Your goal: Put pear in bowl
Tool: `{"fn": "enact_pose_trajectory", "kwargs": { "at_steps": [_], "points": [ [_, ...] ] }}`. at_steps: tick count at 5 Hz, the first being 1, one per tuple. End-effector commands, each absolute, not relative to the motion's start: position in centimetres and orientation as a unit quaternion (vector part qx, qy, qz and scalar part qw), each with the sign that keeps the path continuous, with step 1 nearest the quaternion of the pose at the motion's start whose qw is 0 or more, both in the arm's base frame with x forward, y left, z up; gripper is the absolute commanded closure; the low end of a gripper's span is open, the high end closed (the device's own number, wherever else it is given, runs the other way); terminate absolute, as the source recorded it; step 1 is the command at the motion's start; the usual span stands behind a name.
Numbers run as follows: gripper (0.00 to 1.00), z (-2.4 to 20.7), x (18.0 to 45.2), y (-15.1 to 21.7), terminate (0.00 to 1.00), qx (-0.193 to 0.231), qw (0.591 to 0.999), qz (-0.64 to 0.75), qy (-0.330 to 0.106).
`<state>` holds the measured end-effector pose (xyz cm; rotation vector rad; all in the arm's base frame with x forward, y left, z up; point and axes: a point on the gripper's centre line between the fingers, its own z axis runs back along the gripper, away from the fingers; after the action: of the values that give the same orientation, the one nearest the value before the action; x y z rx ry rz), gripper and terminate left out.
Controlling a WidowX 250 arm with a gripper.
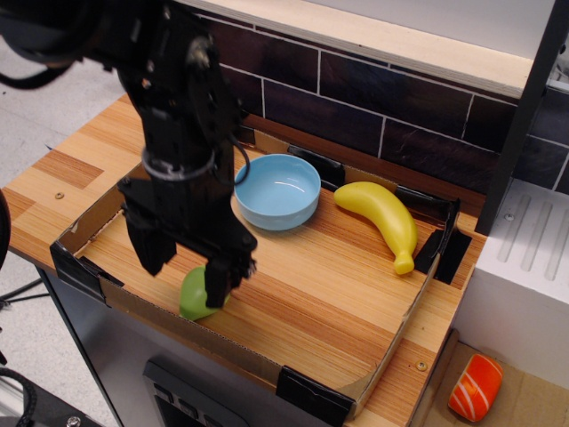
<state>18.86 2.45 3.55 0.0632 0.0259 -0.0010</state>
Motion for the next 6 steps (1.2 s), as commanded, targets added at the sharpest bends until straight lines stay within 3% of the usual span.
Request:
{"fn": "enact_pose_trajectory", "kwargs": {
  "at_steps": [1,2,3,4,5,6],
  "points": [
    [0.0,1.5,19.8,2.4,0.0,0.043,0.999,0.007,0.032],
    [0.0,0.3,20.8,3.2,0.0,0.059,0.998,0.012,0.029],
    [1.0,0.4,20.9,3.4,0.0,0.056,0.998,0.013,0.024],
    [1.0,1.5,20.6,3.5,0.0,0.043,0.999,0.01,0.031],
    [1.0,4.2,21.0,3.6,0.0,0.02,0.999,0.031,0.033],
    [1.0,6.7,22.9,3.2,0.0,0.002,0.998,0.062,0.023]
  ]
}}
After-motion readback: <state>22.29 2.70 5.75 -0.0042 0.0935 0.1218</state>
